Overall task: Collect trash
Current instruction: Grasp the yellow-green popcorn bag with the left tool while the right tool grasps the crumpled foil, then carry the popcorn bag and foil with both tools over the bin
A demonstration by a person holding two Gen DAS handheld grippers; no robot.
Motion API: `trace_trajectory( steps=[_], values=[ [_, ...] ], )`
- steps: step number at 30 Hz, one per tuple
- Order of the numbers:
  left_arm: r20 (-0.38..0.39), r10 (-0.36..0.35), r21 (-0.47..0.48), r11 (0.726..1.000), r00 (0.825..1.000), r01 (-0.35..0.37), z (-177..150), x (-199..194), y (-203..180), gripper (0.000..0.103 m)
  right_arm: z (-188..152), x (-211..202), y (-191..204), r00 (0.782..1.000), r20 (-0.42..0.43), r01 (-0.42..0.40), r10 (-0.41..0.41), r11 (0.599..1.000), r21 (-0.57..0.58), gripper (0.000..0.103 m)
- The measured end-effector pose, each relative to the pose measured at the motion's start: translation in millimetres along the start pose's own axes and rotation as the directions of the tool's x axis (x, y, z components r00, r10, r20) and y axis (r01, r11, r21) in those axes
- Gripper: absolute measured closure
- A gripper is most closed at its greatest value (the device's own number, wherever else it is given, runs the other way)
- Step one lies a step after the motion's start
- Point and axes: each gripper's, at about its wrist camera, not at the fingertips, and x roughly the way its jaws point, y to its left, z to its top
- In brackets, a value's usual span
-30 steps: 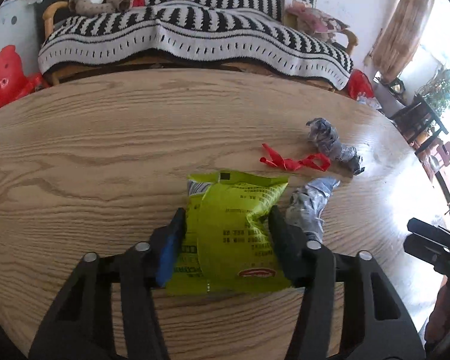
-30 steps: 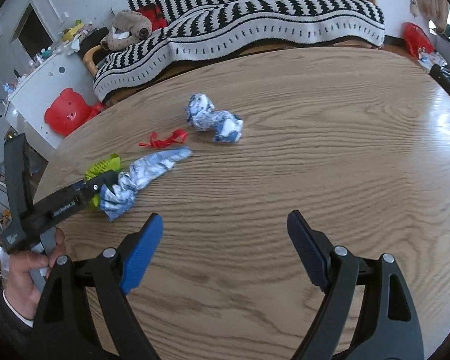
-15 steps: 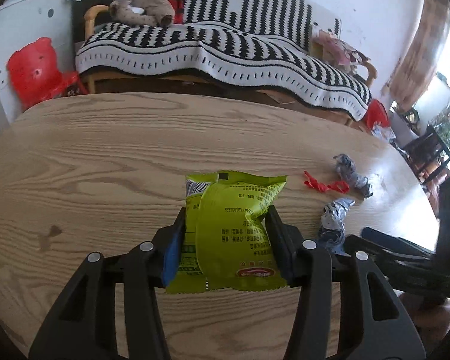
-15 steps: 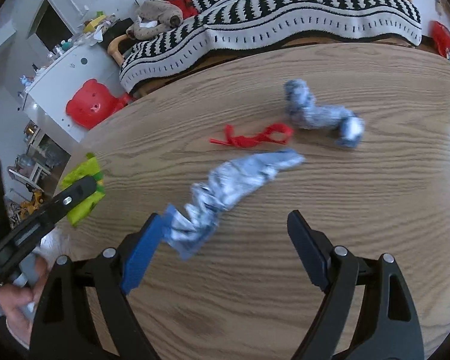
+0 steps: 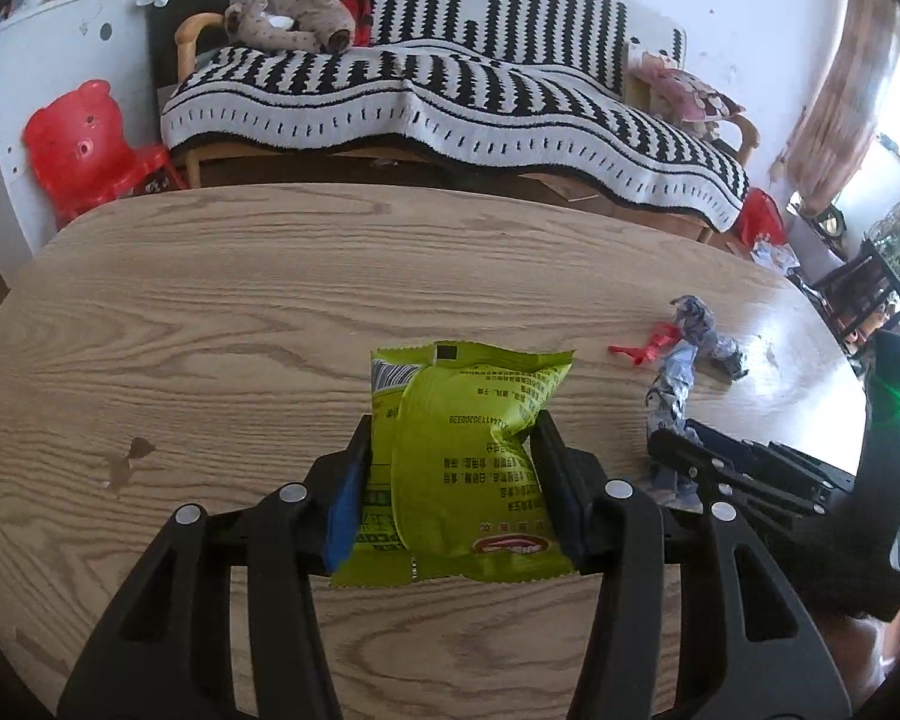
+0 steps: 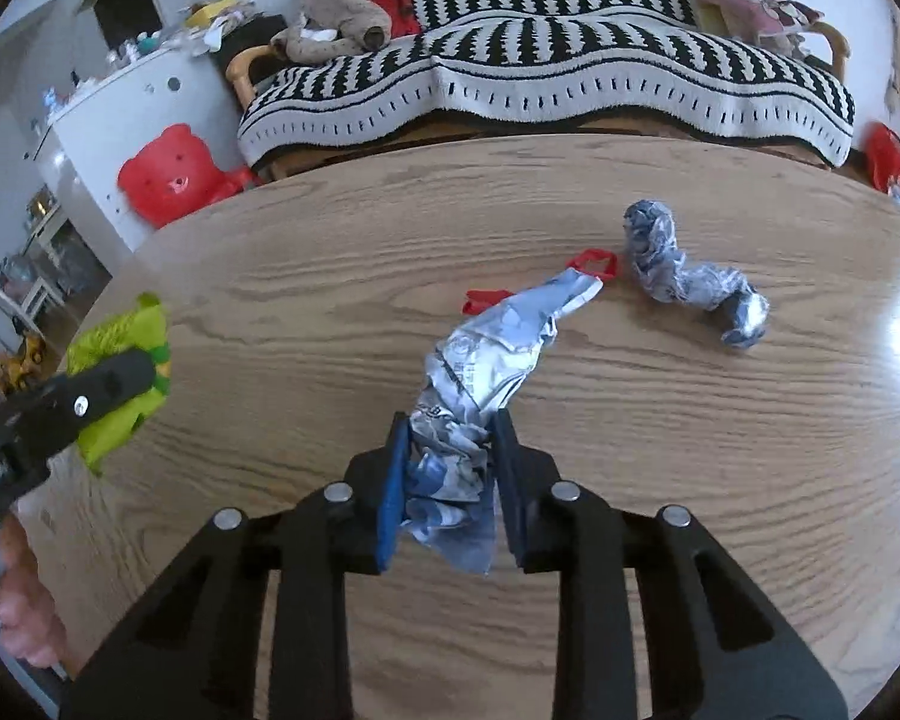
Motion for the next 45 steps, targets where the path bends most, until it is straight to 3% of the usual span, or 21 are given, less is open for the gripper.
trace_trajectory(
  steps=[6,13,22,28,34,45],
  values=[
    [0.007,-0.022,0.049,0.999,1.0,0.022,-3,-9,-31,0.052,-11,-36,-14,1.0,0.022,0.002,-0.002,1.0,0.003,0.076],
    [-0.002,-0.073,0.132,0.989,0.997,0.073,-21,-20,-86,0.052,-35,-107,-50,0.996,0.078,0.047,-0.049,0.999,0.024,0.076],
    [-0.042,-0.174,0.265,0.947,0.984,0.179,-54,-32,-188,0.052,-85,-198,-125,0.98,0.116,0.154,-0.163,0.985,0.078,0.076],
    [-0.084,-0.272,0.36,0.889,0.959,0.284,-83,-41,-270,0.052,-124,-252,-180,0.96,0.13,0.227,-0.247,0.962,0.148,0.076],
    [-0.154,-0.346,0.452,0.808,0.926,0.377,-124,-44,-347,0.052,-170,-300,-232,0.937,0.13,0.289,-0.325,0.928,0.233,0.076],
    [-0.225,-0.436,0.519,0.703,0.871,0.486,-175,-53,-433,0.052,-260,-368,-311,0.899,0.074,0.366,-0.432,0.833,0.415,0.076]
  ],
)
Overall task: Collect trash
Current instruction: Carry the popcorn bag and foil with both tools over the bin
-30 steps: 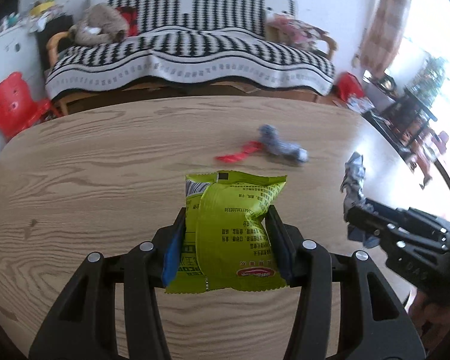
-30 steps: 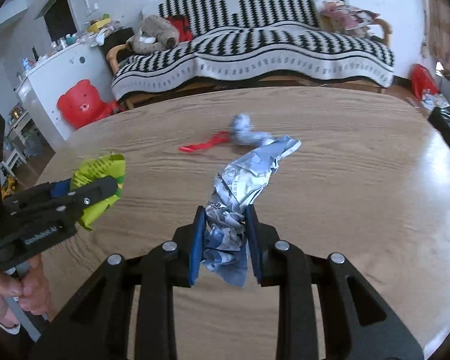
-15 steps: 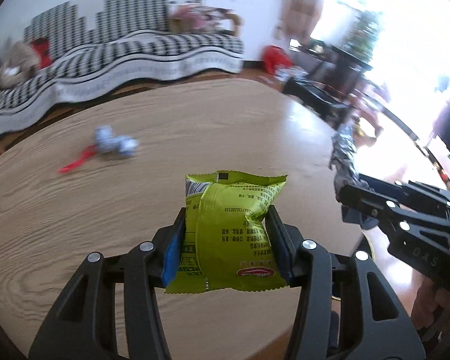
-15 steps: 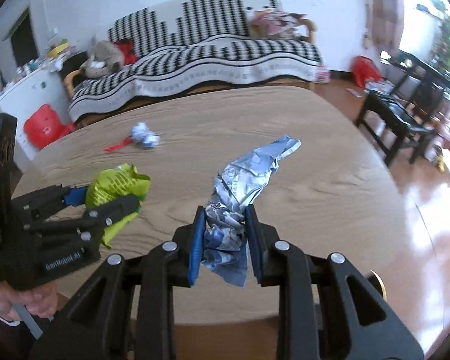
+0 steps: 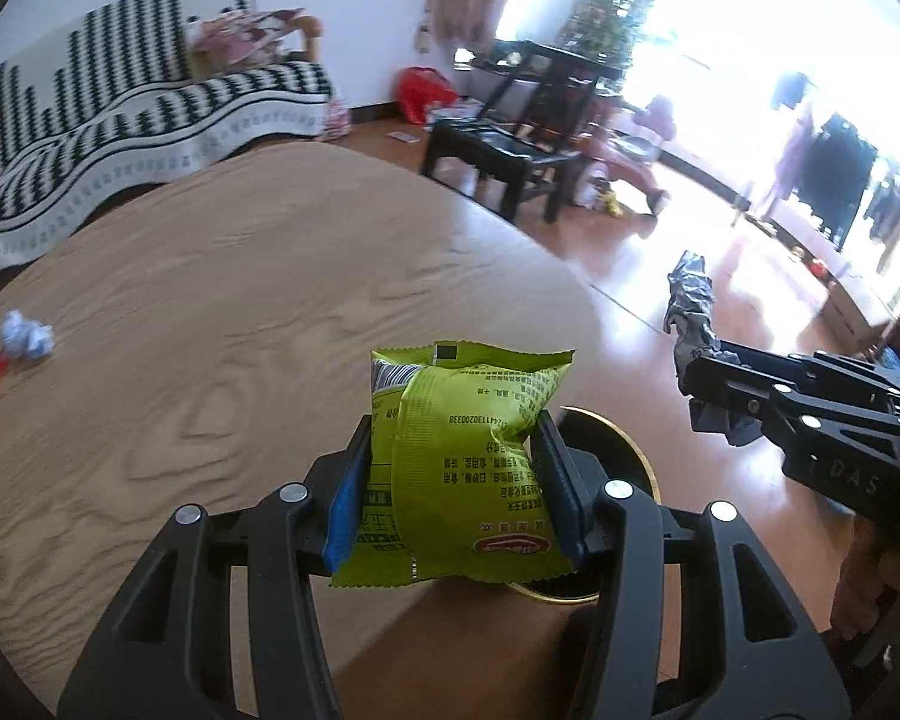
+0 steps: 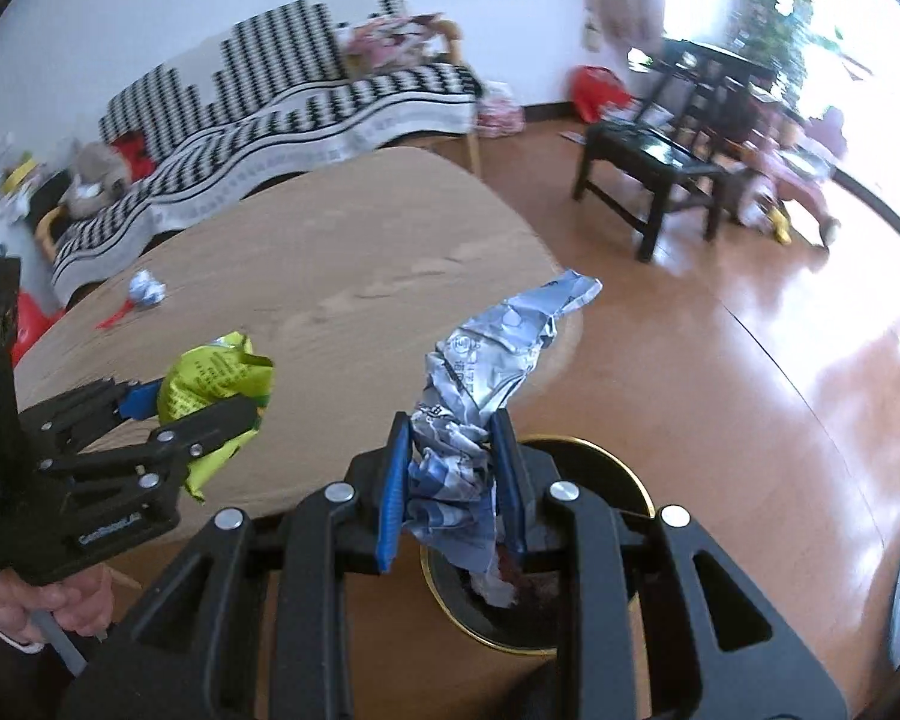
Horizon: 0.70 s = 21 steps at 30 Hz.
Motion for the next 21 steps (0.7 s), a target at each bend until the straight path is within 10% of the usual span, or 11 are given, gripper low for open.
trace_trajectory(
  steps=[21],
  values=[
    [-0.076,-0.116,0.101,0.987,0.99,0.123,-18,37,-65,0.052,-21,-6,-65,0.997,-0.08,0.035,-0.022,0.986,0.164,0.076]
  ],
)
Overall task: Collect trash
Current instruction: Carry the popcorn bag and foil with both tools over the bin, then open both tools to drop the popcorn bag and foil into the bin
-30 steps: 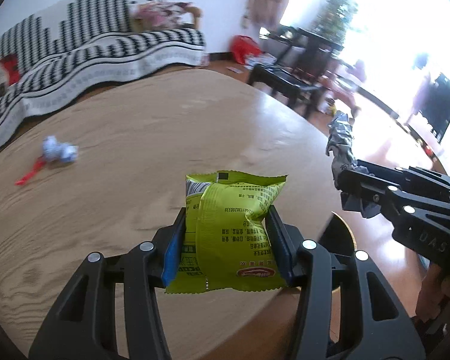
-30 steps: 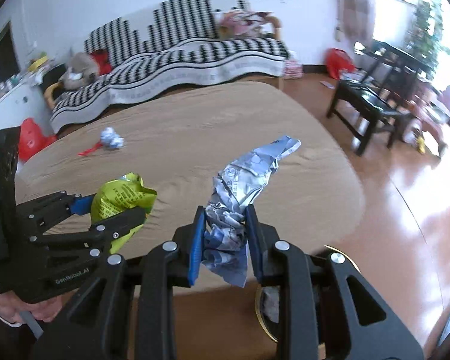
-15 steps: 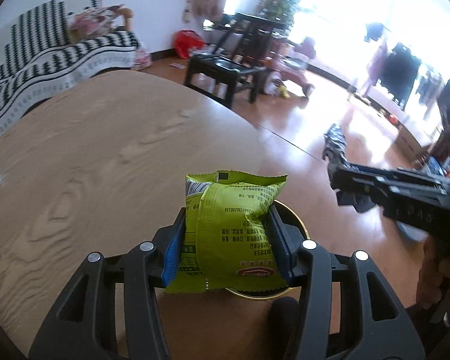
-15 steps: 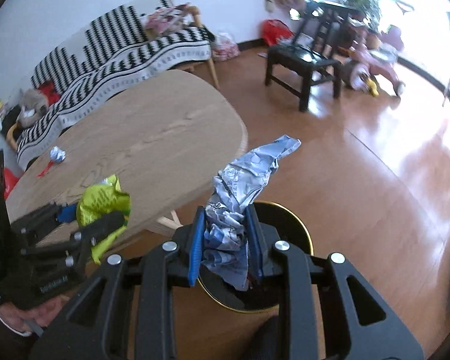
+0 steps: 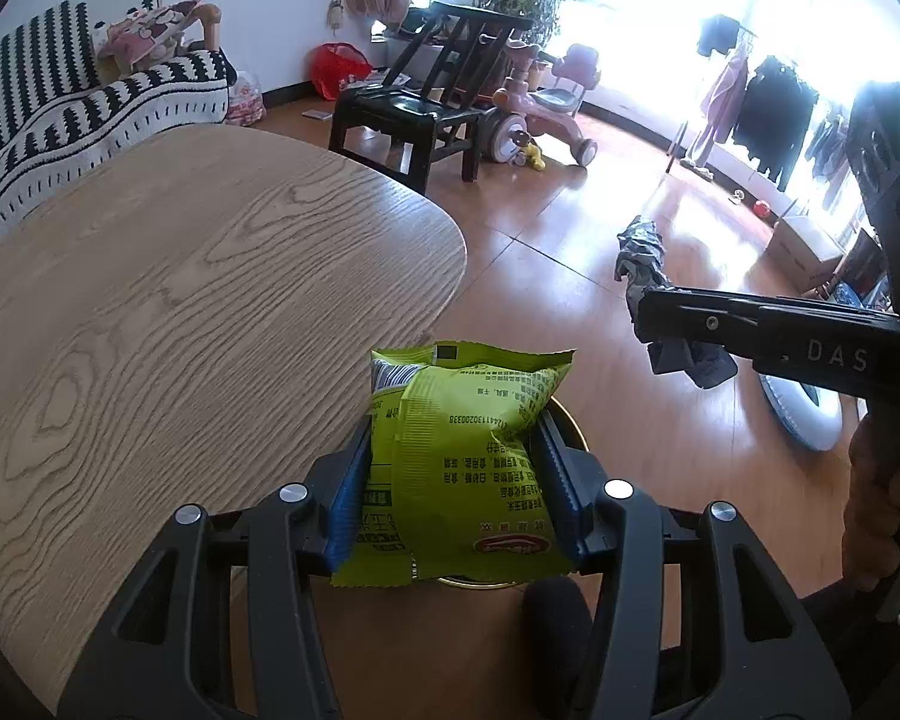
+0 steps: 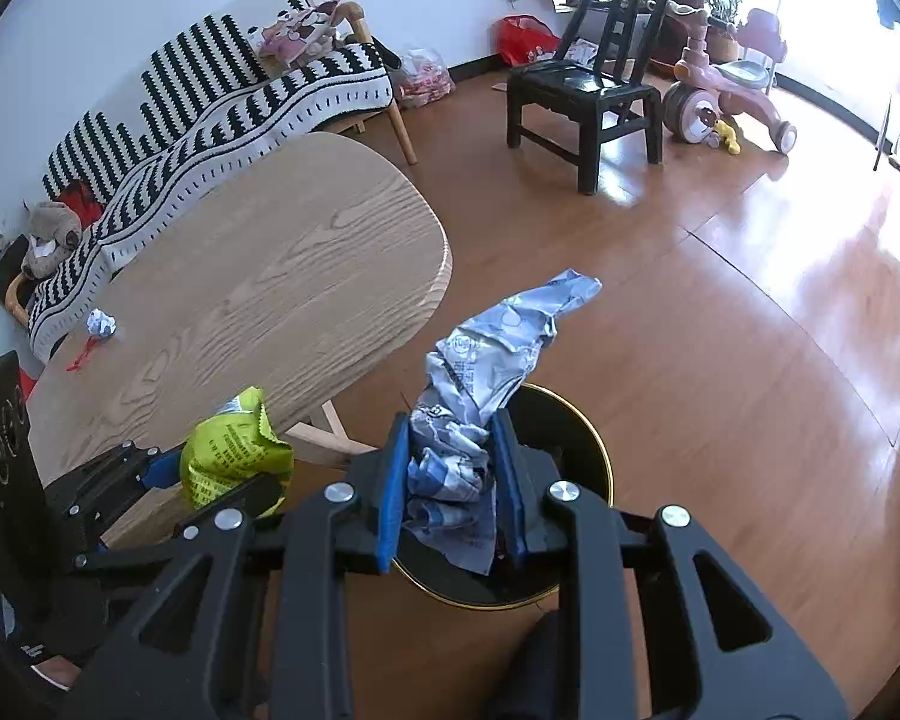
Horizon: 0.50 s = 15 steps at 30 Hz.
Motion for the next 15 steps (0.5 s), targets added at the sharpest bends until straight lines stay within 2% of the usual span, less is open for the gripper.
trace_trajectory(
  steps=[15],
  values=[
    [0.0,-0.001,-0.002,1.0,1.0,0.001,0.2,1.5,-1.7,0.052,2.8,1.1,2.6,1.0,0.001,-0.004,0.004,1.0,0.001,0.076]
  ],
)
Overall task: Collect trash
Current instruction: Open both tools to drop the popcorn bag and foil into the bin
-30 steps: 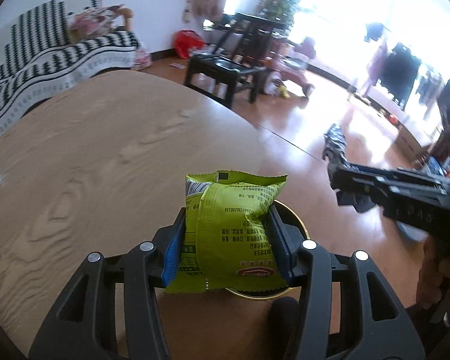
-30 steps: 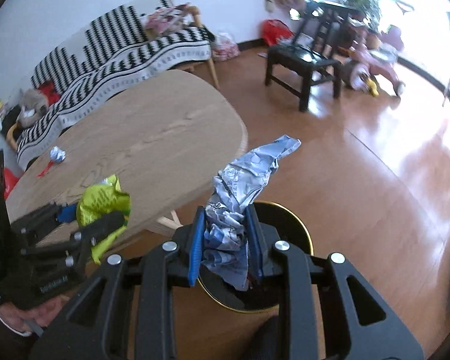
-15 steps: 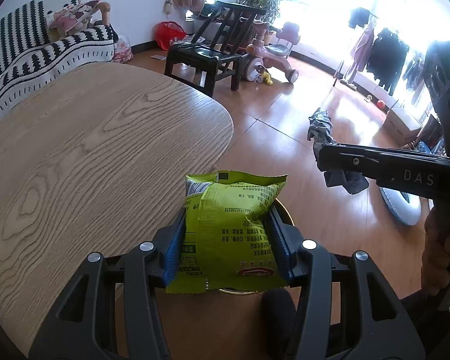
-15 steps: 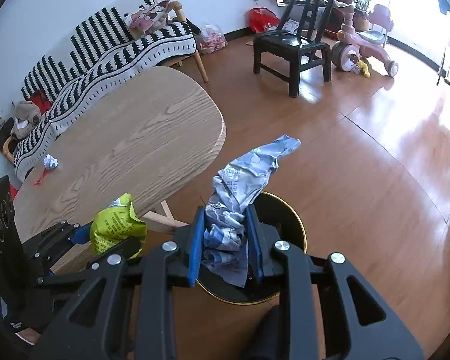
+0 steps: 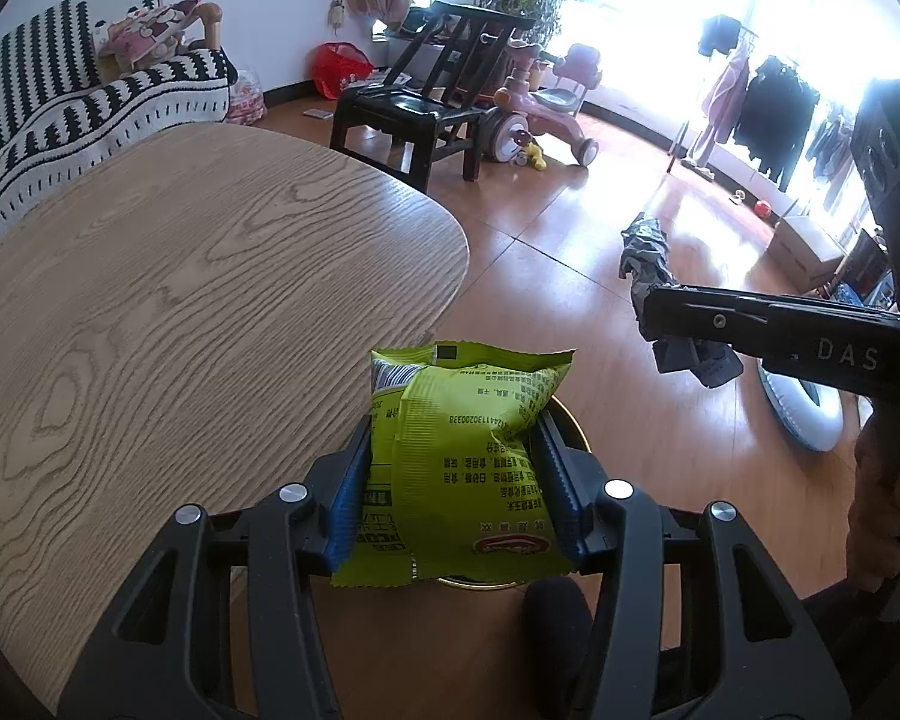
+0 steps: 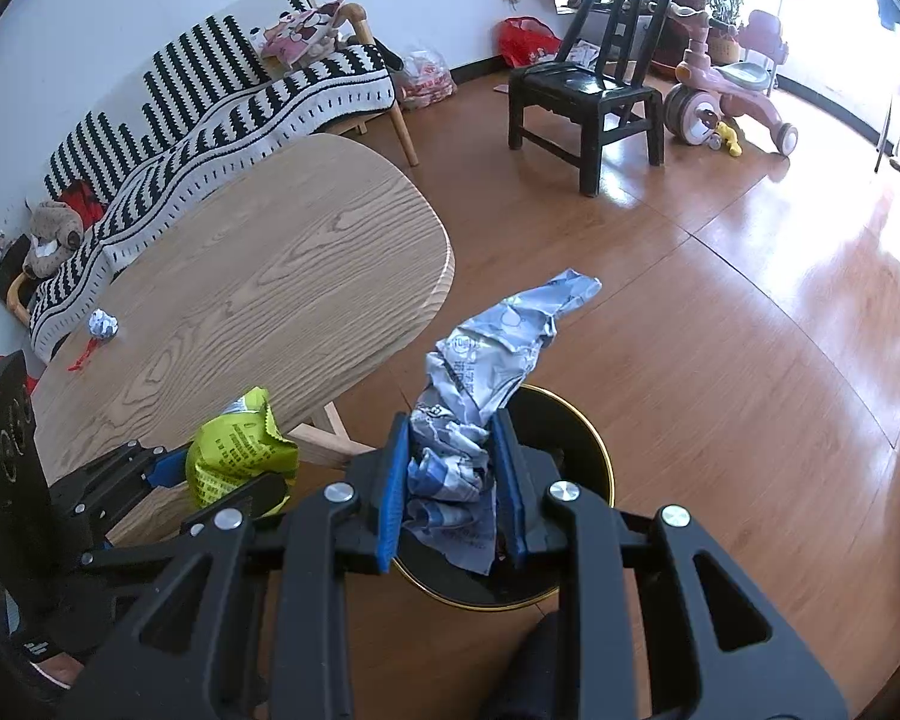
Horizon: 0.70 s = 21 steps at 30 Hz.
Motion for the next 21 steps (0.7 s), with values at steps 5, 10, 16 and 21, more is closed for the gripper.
trace_trajectory(
  steps=[5,10,16,21],
  values=[
    [0.002,-0.014,-0.006,1.0,1.0,0.014,0.8,2.9,1.7,0.046,1.0,0.5,0.5,1.0,0.001,0.0,0.0,1.0,0.005,0.062],
    [0.017,-0.014,-0.009,1.0,1.0,0.015,1.2,2.7,1.5,0.032,3.2,-5.6,0.7,1.0,0.024,-0.003,0.002,1.0,0.01,0.048],
    [0.017,-0.005,-0.012,1.0,1.0,0.006,1.2,3.4,2.0,0.03,5.8,-4.5,0.4,1.0,0.029,-0.002,0.002,1.0,0.004,0.045],
    [0.019,0.006,-0.018,1.0,1.0,-0.006,1.3,0.4,4.3,0.027,8.4,-2.9,3.3,0.999,0.036,-0.003,0.003,1.0,-0.013,0.042]
  ],
)
